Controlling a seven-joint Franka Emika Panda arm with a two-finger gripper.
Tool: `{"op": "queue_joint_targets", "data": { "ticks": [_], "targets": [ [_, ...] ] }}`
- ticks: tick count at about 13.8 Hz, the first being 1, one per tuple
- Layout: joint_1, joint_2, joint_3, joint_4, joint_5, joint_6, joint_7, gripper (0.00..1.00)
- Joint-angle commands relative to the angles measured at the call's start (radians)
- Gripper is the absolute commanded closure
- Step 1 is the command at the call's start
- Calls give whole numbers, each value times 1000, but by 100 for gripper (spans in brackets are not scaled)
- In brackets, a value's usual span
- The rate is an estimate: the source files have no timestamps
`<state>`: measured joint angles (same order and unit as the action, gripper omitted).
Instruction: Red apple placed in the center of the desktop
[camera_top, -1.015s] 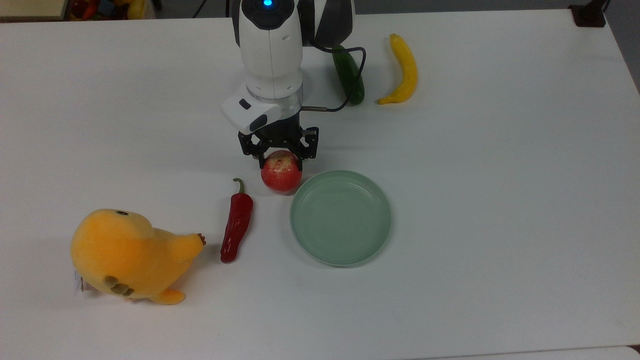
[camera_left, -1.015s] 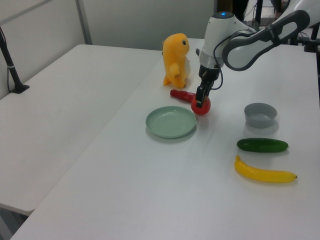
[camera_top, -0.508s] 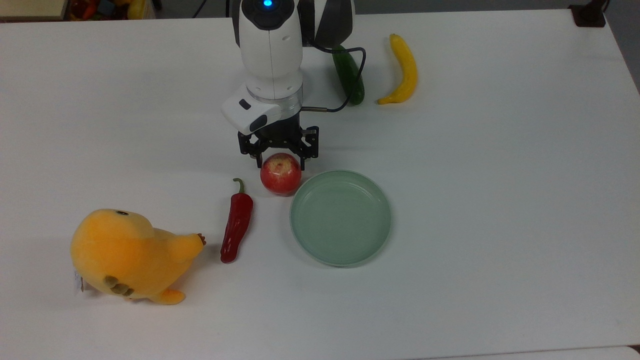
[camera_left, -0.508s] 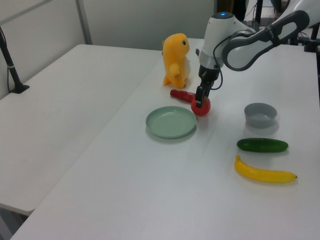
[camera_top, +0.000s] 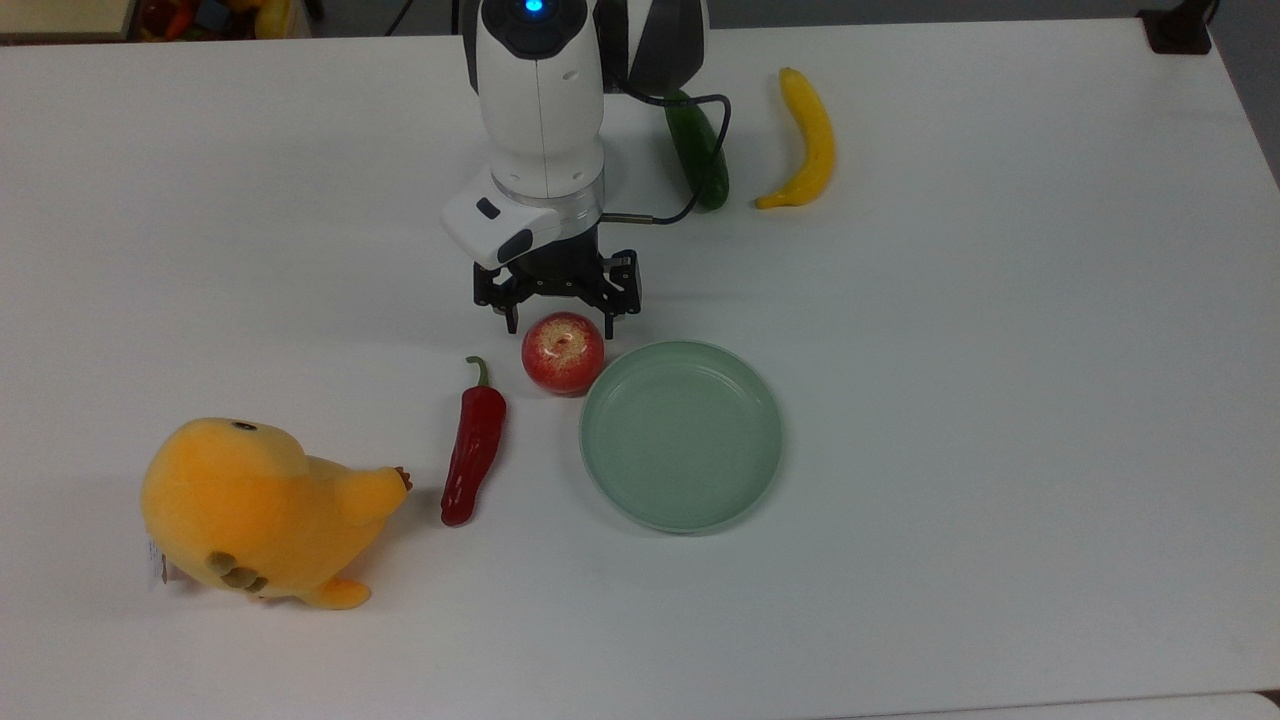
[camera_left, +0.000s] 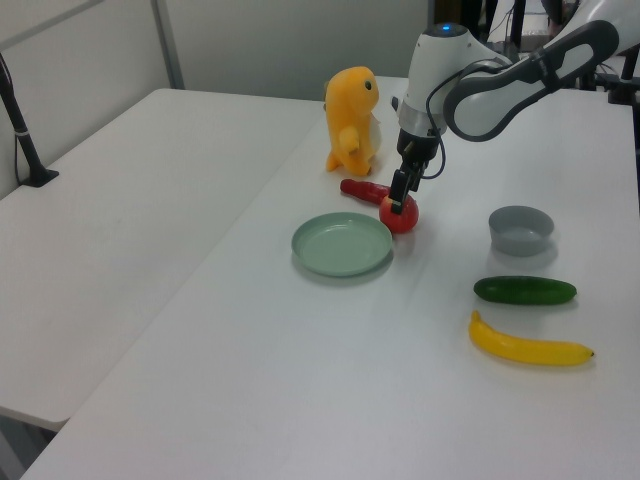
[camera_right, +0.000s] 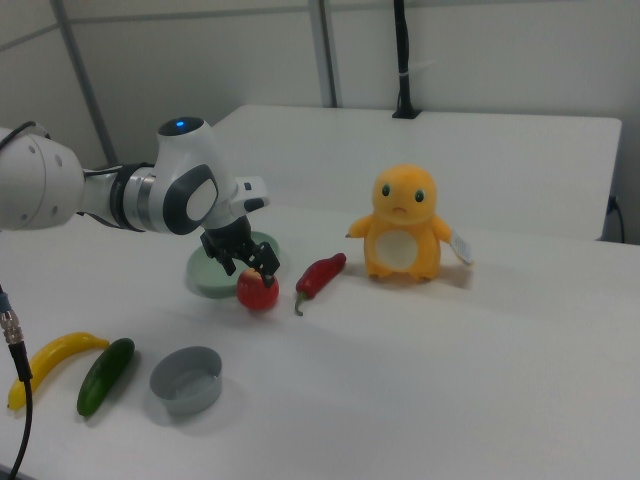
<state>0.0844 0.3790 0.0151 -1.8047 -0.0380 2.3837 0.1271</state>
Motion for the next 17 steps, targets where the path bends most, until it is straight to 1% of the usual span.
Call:
{"op": "queue_joint_targets", "data": {
  "ticks": [1,2,5,8,10,11,13,17],
  "targets": [
    [3,-38,-1,11,13,-58,3,0],
    [1,-67,-1,22,12,-99,0,0],
    [1,-127,-1,117,13,-361,-35,0],
    [1,-221,-7,122,-5,-493,-50,0],
    [-3,-293,-18,122,-5,-585,-49,0],
    [-3,-333,-32,122,-6,-653,-46,0],
    [-2,-383,-52,116,-5,-734,-49,0],
    [-8,-394,-55,111,-5,-745,-49,0]
  ]
}}
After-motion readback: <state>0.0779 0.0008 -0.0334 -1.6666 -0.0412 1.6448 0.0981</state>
